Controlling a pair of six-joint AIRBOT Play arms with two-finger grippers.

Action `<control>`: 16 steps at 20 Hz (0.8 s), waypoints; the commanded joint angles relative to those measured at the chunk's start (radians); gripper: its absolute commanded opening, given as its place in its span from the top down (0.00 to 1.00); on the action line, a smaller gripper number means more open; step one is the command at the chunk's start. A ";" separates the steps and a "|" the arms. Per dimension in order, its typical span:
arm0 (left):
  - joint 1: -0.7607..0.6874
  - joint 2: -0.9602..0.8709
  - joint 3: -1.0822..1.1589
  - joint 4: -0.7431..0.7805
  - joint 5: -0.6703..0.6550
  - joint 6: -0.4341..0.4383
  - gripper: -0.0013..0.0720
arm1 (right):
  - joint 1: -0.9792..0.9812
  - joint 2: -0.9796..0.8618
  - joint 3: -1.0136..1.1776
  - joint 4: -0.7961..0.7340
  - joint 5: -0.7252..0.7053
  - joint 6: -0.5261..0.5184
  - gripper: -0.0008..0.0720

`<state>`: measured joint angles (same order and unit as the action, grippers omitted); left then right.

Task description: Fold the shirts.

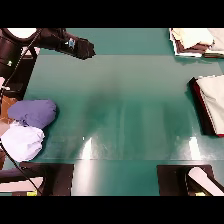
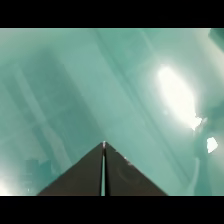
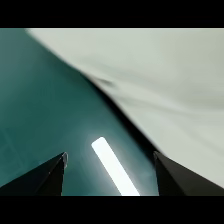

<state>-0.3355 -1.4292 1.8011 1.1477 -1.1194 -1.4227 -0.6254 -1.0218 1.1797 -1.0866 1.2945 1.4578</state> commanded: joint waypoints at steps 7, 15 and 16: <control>0.000 0.000 0.000 -0.002 0.029 0.001 0.94 | 0.647 0.032 -0.007 0.063 -0.208 -0.012 0.59; 0.000 0.000 0.000 -0.003 0.029 0.001 0.94 | 0.725 0.032 -0.007 0.064 -0.218 -0.012 0.96; 0.000 0.000 0.000 -0.003 0.029 0.001 0.94 | 0.724 0.032 -0.007 0.064 -0.216 -0.012 0.96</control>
<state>-0.3355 -1.4292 1.8011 1.1450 -1.0912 -1.4216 0.0868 -0.9905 1.1728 -1.0241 1.0786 1.4452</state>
